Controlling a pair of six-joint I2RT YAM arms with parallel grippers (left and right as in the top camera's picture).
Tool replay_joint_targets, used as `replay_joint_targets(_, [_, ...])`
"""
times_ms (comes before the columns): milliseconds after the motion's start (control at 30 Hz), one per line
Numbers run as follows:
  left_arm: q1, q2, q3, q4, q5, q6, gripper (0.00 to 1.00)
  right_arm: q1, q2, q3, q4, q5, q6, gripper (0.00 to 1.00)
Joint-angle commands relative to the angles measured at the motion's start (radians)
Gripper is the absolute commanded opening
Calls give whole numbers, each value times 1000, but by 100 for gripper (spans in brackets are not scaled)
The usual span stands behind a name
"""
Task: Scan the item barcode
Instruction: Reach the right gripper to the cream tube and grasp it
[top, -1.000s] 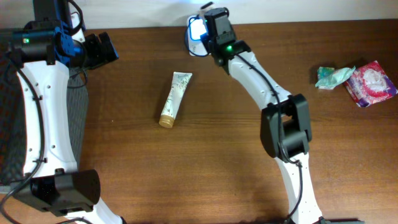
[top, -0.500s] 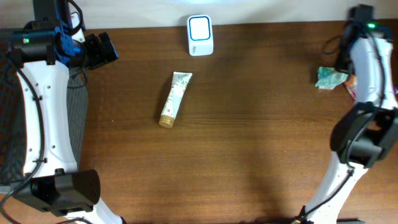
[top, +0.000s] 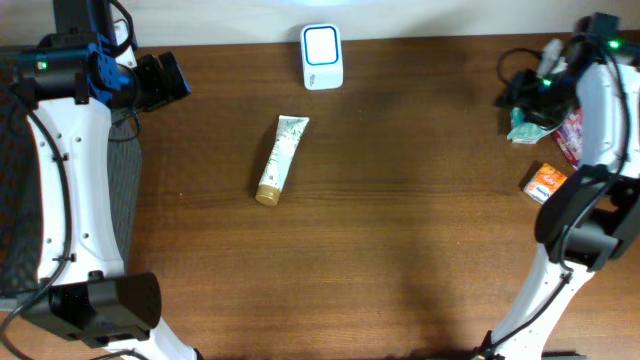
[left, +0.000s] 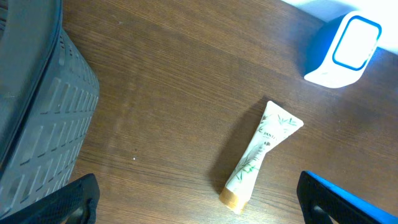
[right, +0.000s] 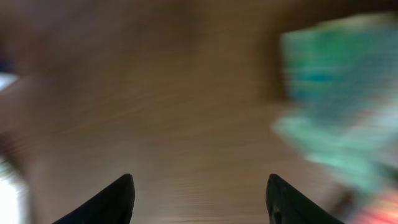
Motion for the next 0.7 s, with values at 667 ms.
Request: replay_joint_targets(667, [3, -4, 9, 2, -3, 2, 99, 874, 187, 0, 320, 138, 214, 89])
